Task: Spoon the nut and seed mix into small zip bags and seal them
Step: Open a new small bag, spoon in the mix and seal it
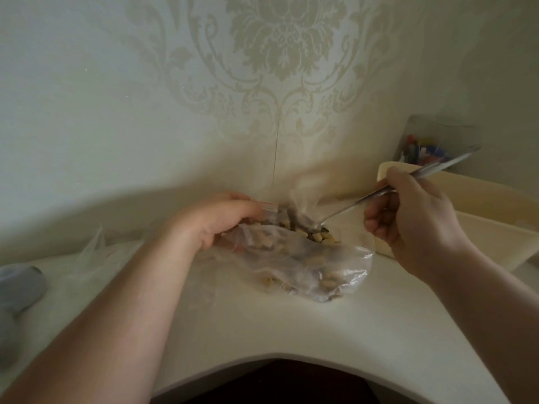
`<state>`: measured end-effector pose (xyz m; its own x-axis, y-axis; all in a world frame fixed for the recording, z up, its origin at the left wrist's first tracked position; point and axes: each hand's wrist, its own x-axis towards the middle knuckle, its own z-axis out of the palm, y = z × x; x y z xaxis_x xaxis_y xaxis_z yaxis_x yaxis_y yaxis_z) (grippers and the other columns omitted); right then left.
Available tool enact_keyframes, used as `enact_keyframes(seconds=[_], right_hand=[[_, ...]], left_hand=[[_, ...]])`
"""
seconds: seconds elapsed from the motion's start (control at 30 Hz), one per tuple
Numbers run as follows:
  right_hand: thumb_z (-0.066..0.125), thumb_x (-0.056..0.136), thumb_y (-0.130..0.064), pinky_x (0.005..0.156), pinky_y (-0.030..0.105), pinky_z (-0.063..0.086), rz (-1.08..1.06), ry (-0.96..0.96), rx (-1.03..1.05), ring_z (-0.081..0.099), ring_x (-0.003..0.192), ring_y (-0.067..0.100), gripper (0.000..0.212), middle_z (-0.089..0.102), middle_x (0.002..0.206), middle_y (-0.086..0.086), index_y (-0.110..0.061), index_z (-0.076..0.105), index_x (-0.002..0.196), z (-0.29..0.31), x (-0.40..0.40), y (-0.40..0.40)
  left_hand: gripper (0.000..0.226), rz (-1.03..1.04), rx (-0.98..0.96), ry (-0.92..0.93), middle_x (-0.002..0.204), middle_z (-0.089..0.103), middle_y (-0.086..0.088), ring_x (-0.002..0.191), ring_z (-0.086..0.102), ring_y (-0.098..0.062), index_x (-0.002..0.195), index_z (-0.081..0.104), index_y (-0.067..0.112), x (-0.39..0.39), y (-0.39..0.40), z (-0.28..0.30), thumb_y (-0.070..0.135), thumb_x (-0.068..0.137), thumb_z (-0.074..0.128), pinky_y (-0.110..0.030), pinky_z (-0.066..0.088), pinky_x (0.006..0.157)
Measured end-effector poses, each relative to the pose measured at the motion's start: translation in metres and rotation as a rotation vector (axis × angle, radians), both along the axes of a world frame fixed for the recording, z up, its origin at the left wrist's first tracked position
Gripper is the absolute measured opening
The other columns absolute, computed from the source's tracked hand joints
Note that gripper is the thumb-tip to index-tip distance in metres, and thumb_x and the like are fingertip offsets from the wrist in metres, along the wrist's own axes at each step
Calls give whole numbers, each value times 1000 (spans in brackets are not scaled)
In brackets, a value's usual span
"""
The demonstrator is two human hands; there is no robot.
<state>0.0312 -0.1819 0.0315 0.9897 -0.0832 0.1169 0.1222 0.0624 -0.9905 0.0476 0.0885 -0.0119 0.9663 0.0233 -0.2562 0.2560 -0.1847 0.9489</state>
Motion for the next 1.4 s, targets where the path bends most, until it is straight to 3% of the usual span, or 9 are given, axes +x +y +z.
enact_keyframes(seconds=[0.13,0.33,0.43,0.53,0.6,1.03,1.2,1.3,1.4], right_hand=[[45,107,-15,46,33,41,225,-81,-345,55,50,29,26,63,61,16,-5,57,86,-2,-8,-1],[46,107,-16,50,30,46,461,-145,-627,61,54,23,26,69,64,12,-5,59,87,0,-20,5],[46,109,-27,49,26,46,382,-194,-687,62,51,19,32,70,63,9,-10,59,86,2,-20,10],[44,109,-37,49,19,46,221,-303,-811,63,49,12,33,71,64,0,-16,59,87,3,-16,14],[44,109,-39,51,18,47,214,-341,-861,63,50,8,34,71,65,-4,-17,58,87,2,-14,17],[43,105,-45,60,31,47,326,-502,-930,61,64,13,27,62,66,-5,-29,51,85,-13,-16,35],[43,107,-41,57,25,47,232,-491,-863,62,64,10,23,63,66,-4,-32,49,86,-28,-17,36],[43,107,-37,58,30,49,169,-413,-778,62,63,11,26,64,66,-3,-24,54,87,-41,-16,32],[44,108,-34,58,34,52,117,-359,-727,63,60,11,29,67,66,-1,-18,57,87,-42,-15,25]], left_hand=[[64,-93,44,79,103,73,-20,70,66,-24,118,74,2,-7,16,8,25,59,84,-35,59,56],[25,-26,24,-19,77,73,-3,61,63,-14,85,85,16,-4,18,8,21,61,82,-28,48,60],[57,-49,26,-36,90,79,-5,65,67,-14,100,79,1,-1,15,4,25,49,88,-27,55,62],[8,-35,7,-84,86,77,-6,61,64,-10,85,85,12,-1,7,3,14,77,86,-20,55,56],[5,-10,39,-130,75,76,3,59,63,-6,89,84,12,0,4,2,10,86,81,-18,52,53],[31,284,-231,-213,61,54,-6,44,58,-7,70,66,13,2,-36,-4,0,97,57,-15,42,38],[16,233,-350,-94,67,61,-5,58,60,-16,81,68,13,4,-43,-5,15,95,60,-29,48,62],[22,202,-282,-102,68,62,-4,56,61,-16,74,69,18,4,-40,-4,18,94,60,-26,50,57],[15,319,115,-320,76,73,3,70,70,-15,80,75,22,6,-28,-4,31,82,63,-28,56,65]])
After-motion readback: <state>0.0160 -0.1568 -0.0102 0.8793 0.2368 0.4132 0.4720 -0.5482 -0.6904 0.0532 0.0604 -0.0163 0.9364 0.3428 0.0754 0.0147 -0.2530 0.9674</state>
